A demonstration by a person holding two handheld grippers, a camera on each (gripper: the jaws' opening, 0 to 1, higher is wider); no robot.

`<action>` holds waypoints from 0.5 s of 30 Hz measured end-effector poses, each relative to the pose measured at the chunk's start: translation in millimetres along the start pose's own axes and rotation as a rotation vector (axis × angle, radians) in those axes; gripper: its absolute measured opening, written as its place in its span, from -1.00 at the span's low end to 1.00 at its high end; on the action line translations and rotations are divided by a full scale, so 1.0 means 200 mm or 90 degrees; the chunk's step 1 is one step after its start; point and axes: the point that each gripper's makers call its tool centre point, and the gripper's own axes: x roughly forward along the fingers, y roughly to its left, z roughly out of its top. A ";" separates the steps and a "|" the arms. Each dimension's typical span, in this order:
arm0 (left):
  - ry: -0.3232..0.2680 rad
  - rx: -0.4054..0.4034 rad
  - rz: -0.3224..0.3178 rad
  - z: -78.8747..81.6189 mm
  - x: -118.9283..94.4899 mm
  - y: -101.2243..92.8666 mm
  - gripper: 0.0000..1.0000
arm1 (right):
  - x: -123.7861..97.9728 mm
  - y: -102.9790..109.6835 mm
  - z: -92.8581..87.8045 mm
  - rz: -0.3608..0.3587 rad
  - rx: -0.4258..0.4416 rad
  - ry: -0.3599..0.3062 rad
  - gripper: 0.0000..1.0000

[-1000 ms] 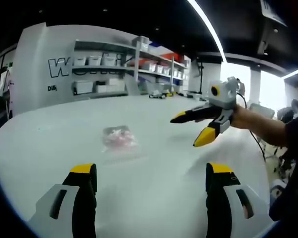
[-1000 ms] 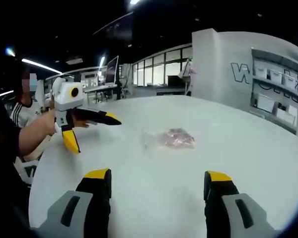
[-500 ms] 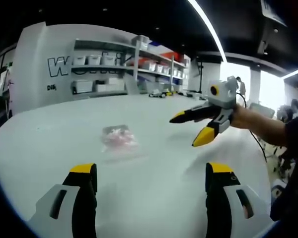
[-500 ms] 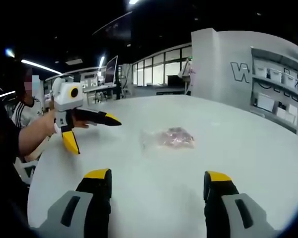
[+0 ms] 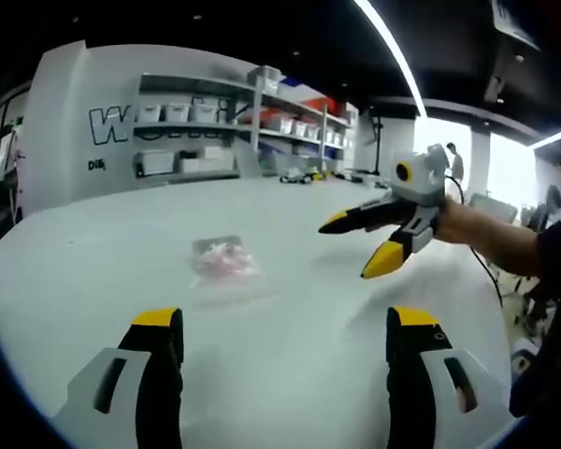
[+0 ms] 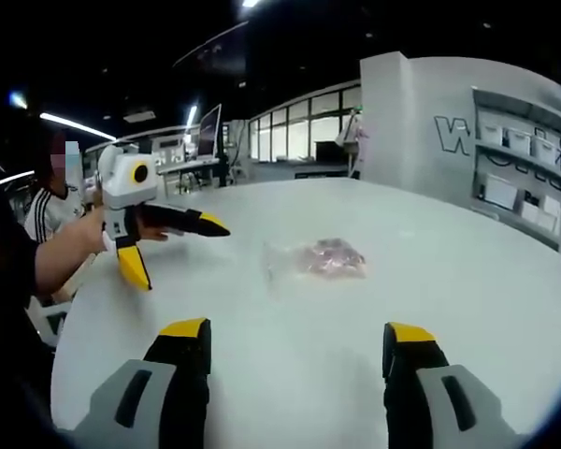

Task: Open the resealable bag by pulling the two sides of the seal apart until the entire bag opening is separated and visibly accessible.

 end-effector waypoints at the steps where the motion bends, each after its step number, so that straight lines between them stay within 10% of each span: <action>1: -0.001 0.000 0.000 0.00 0.00 0.00 0.77 | 0.00 0.00 0.00 0.000 -0.001 0.001 0.49; 15: 0.001 0.003 0.000 0.01 0.02 0.01 0.77 | 0.01 -0.01 0.00 0.000 0.002 0.000 0.48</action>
